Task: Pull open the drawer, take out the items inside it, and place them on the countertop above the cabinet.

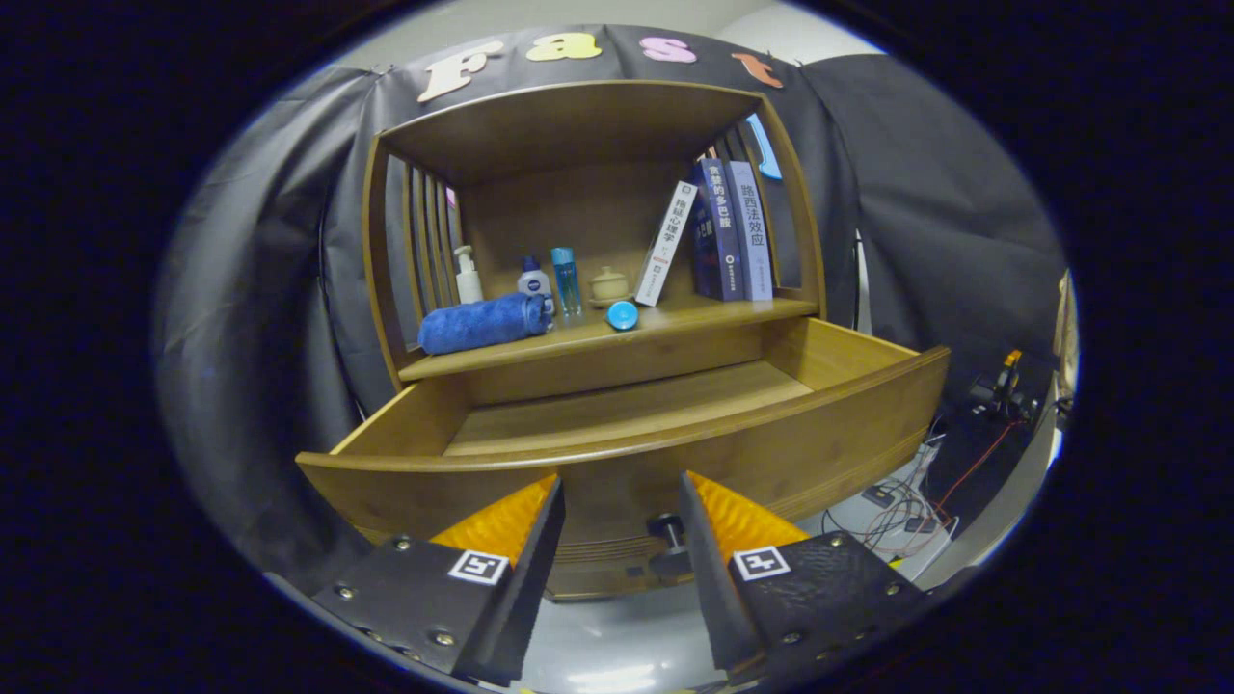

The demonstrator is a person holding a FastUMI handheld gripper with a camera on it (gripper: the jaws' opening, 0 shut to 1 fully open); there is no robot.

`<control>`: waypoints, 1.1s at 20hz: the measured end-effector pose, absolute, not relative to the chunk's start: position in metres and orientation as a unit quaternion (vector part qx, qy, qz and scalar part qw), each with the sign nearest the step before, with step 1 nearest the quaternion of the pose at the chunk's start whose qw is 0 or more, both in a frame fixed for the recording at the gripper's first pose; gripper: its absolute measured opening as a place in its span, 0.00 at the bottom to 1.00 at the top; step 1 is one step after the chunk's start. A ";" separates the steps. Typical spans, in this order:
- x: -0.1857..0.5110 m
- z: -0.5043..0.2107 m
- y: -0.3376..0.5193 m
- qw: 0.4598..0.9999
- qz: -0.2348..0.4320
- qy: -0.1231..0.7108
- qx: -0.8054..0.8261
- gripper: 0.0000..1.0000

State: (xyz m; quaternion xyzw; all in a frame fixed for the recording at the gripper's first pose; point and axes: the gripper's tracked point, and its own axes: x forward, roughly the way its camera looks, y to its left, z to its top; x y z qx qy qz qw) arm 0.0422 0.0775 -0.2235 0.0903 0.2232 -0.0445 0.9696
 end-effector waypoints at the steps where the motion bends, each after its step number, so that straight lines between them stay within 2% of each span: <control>1: 0.043 -0.224 0.078 0.969 -0.043 0.223 0.093 0.70; 22: 0.067 -0.224 0.072 0.970 -0.035 0.208 0.120 0.70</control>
